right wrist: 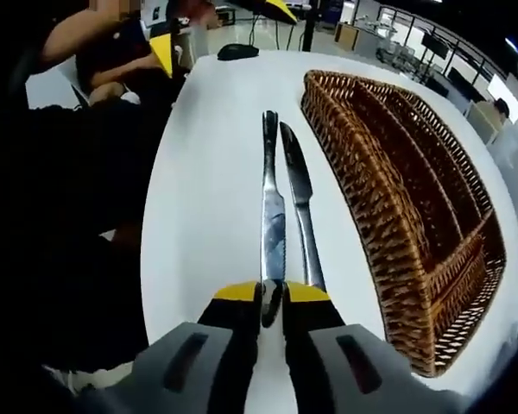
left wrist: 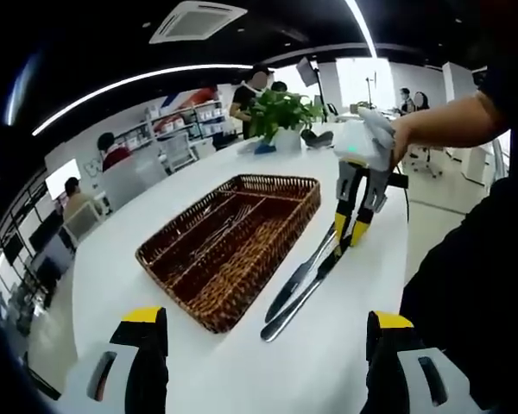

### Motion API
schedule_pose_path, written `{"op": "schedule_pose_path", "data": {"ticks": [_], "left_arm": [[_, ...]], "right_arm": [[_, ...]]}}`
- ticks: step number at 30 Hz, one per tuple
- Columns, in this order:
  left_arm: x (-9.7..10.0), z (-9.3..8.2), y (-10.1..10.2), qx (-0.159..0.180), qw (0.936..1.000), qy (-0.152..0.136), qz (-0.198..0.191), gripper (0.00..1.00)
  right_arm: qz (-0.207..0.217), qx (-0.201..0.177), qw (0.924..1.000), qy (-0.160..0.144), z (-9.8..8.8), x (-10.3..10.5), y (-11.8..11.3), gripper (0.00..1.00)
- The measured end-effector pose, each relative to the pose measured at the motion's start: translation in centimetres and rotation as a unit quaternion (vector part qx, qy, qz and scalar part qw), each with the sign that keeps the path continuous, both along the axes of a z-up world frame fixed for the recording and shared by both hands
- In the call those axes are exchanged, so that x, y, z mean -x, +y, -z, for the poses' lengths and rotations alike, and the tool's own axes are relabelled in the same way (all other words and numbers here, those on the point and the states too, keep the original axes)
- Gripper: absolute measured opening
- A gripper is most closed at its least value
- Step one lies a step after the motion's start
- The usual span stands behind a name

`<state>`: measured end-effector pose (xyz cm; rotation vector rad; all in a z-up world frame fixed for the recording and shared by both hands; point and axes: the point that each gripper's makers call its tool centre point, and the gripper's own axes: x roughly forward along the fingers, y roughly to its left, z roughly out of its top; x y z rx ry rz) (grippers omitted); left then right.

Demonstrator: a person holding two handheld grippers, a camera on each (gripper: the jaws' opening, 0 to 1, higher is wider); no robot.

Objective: Arrange the knives, forks, and spoons in their matching storage slots by inserting each utensil handle-first until every utensil is classified and aligned in the correct compartment

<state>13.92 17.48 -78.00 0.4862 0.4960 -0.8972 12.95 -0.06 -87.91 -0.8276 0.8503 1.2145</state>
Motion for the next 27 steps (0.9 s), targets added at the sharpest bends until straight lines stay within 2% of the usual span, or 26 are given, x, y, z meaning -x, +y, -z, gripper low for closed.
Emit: {"op": "schedule_pose_path", "data": {"ticks": [4,8,11,13,16,19,21,25,27], "left_arm": [[0.0,0.2,-0.3,-0.002,1.0000,0.003,0.005,1.00],[0.0,1.1,-0.5,-0.017,0.9997,0.010,0.016,1.00],[0.3,1.8,-0.9,-0.035,0.9986,0.017,0.036,0.83],[0.2,2.2,-1.5,-0.038,0.9982,0.017,0.043,0.84],[-0.2,3.1,-2.0,-0.049,0.9970,0.018,0.056,0.80],[-0.7,4.4,-2.4,-0.084,0.9933,0.013,0.078,0.74],[-0.7,5.1,-3.1,-0.086,0.9920,0.023,0.090,0.67],[-0.5,6.5,-4.2,-0.090,0.9880,0.047,0.117,0.45],[-0.3,7.3,-4.7,-0.097,0.9848,0.058,0.132,0.39]], "right_arm": [[-0.007,0.024,0.9996,-0.010,-0.1,-0.2,-0.6,0.07],[-0.007,0.025,0.9996,-0.008,-0.6,-0.1,-0.7,0.07],[-0.008,0.027,0.9996,-0.007,-0.9,-0.1,-0.9,0.07],[-0.008,0.030,0.9995,-0.005,-1.1,0.0,-0.9,0.07],[-0.008,0.037,0.9993,-0.002,-1.3,0.1,-1.1,0.07],[-0.010,0.042,0.9991,0.001,-1.7,0.3,-1.3,0.07],[-0.011,0.045,0.9989,-0.006,-2.0,0.1,-1.3,0.07],[-0.013,0.047,0.9988,-0.010,-2.4,0.1,-1.4,0.07],[-0.014,0.049,0.9987,-0.011,-2.4,0.1,-1.4,0.07]]}}
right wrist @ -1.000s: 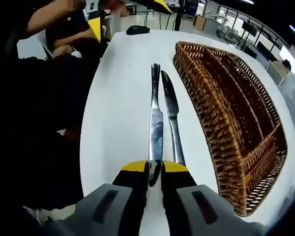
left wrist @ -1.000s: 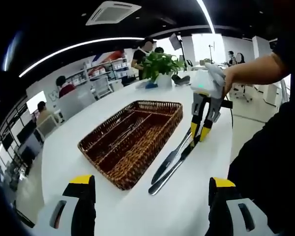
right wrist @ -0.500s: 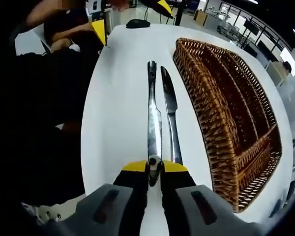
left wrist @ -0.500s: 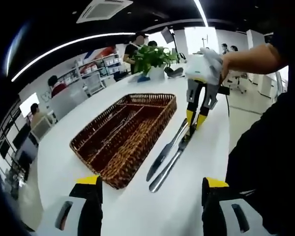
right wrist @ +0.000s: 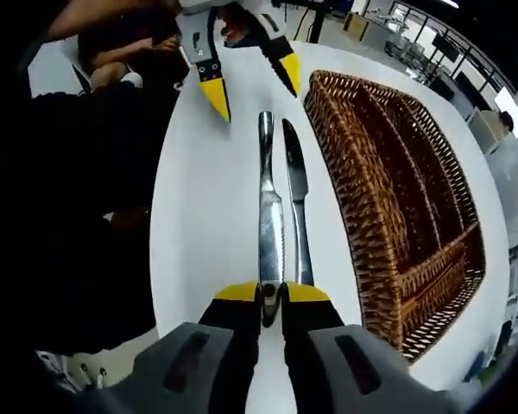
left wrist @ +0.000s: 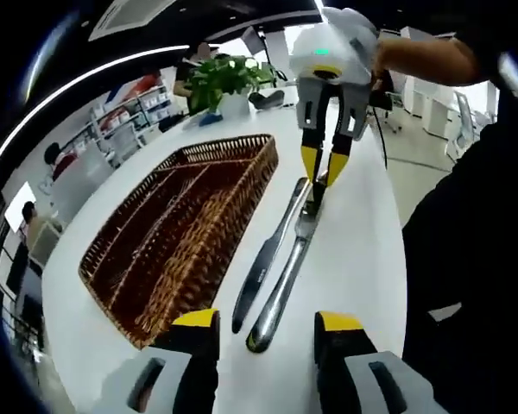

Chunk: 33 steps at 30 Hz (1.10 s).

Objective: Arrange the knives, forks, and spoons in their matching storage slots by inserting each utensil handle-first until every utensil is classified and aligned in the correct compartment

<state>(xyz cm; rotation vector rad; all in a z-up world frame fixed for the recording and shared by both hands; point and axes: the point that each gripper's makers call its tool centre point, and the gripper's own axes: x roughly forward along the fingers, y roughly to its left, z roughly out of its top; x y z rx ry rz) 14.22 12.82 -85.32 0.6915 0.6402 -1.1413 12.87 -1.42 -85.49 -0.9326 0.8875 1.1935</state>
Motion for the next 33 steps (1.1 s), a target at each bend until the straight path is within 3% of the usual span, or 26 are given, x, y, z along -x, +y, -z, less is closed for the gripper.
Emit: {"op": "schedule_pose_path", "data": {"ticks": [8,16,33], "left_arm": [[-0.2,2.0,-1.0,-0.023,0.9992,0.015,0.031,0.26],[-0.1,1.7,-1.8,-0.017,0.9988,0.013,0.043,0.16],[0.9,1.8,-2.4,-0.025,0.9969,0.011,0.074,0.09]], "right_arm": [[-0.008,0.008,0.9999,-0.009,-0.4,0.0,0.1,0.07],[-0.017,0.014,0.9996,-0.019,-1.1,-0.1,0.1,0.07],[-0.027,0.019,0.9991,-0.028,-1.5,-0.2,0.3,0.07]]}}
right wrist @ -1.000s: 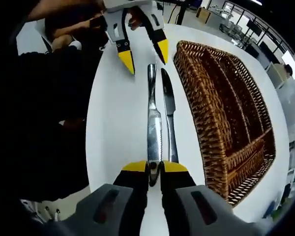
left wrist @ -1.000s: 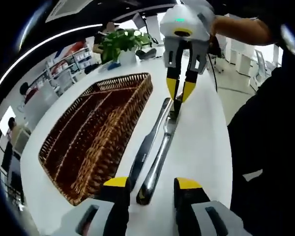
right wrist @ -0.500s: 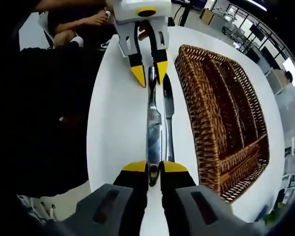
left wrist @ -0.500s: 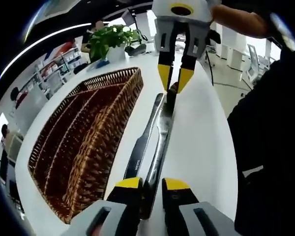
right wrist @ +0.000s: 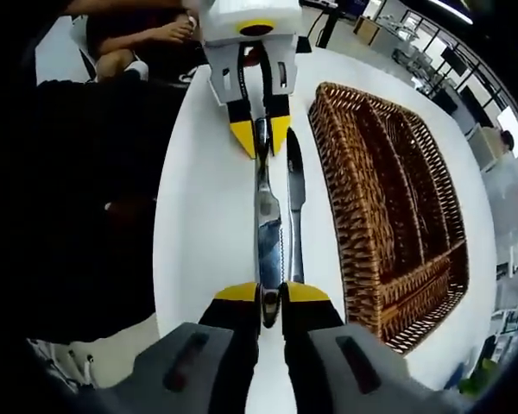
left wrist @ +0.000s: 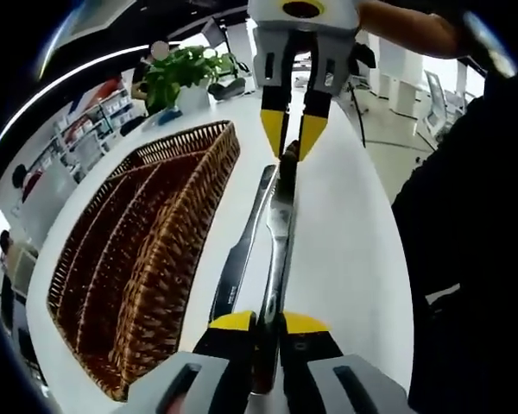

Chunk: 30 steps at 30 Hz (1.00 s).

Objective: Arrange the knives, forks, and spoons in their matching storage slots by inserting each utensil handle-first until every utensil is classified and aligned in the correct compartment

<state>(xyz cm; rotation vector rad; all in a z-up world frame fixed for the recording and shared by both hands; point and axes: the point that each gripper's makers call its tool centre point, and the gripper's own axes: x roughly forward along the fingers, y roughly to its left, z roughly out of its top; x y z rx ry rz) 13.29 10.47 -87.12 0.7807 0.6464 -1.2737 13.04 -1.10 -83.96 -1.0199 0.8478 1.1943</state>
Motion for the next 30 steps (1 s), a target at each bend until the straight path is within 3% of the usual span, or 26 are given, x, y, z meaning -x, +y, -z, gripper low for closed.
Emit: {"op": "schedule_pose_path", "data": {"ticks": [8,14,20,24,29,30], "left_arm": [[0.6,-0.2,-0.4,0.001,0.9995,-0.020,0.023,0.08],[1.0,0.0,-0.4,-0.002,0.9989,-0.027,0.038,0.07],[1.3,-0.2,-0.6,0.005,0.9989,-0.025,0.040,0.07],[1.3,-0.1,-0.6,0.004,0.9989,-0.024,0.040,0.07],[1.3,-0.6,-0.8,0.015,0.9990,-0.019,0.038,0.07],[1.4,-0.7,-0.8,0.016,0.9989,-0.018,0.040,0.07]], "right_arm": [[-0.007,0.002,1.0000,-0.003,1.0,0.0,-0.5,0.08],[0.002,-0.005,0.9999,0.016,2.1,0.5,-0.7,0.09],[0.010,-0.049,0.9983,0.029,2.0,0.7,0.7,0.16],[-0.002,-0.047,0.9985,0.029,2.7,1.0,1.2,0.19],[-0.005,-0.077,0.9965,0.034,3.4,1.0,2.5,0.27],[0.012,-0.082,0.9959,0.038,3.7,0.8,2.4,0.28]]}}
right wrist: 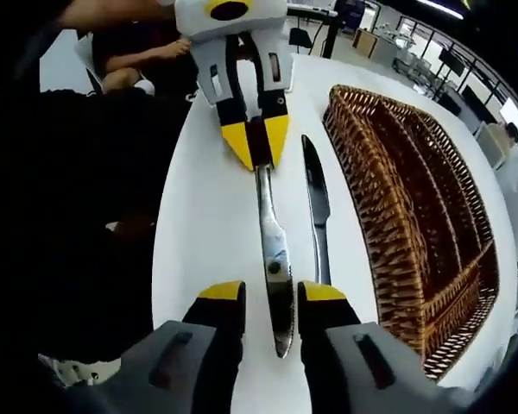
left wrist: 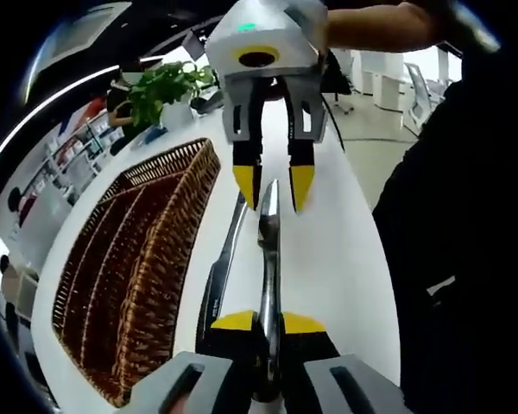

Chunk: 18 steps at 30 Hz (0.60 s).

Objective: Arrange the knives, forks, and spoons in their matching storage slots by inserting each utensil handle-first until every utensil is classified and aligned in the correct compartment

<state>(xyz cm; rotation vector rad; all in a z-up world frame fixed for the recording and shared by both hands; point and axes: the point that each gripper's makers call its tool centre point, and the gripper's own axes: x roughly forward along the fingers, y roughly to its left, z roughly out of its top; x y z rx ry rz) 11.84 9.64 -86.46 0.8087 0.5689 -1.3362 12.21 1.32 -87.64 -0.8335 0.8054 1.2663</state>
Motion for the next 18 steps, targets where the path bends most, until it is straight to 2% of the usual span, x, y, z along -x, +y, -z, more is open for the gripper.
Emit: {"op": "schedule_pose_path", "data": {"ticks": [5,9,13,16,18], "left_arm": [[0.5,-0.1,0.1,0.003,0.9999,0.011,0.001,0.07],[0.4,0.0,0.2,0.009,0.9996,0.025,-0.010,0.07],[0.5,-0.6,-0.1,0.021,0.9992,0.033,-0.011,0.07],[0.7,-0.6,-0.2,0.016,0.9993,0.034,-0.003,0.07],[0.8,-0.6,-0.2,0.016,0.9992,0.037,-0.003,0.07]], "right_arm": [[-0.003,-0.025,0.9997,0.002,0.1,0.5,0.9,0.23],[-0.030,-0.041,0.9984,-0.026,-0.1,0.9,2.1,0.24],[-0.025,-0.044,0.9982,-0.032,-0.1,0.7,2.4,0.21],[-0.029,-0.036,0.9981,-0.040,-0.1,0.6,2.2,0.13],[-0.034,-0.033,0.9980,-0.041,0.0,0.7,2.2,0.12]]}}
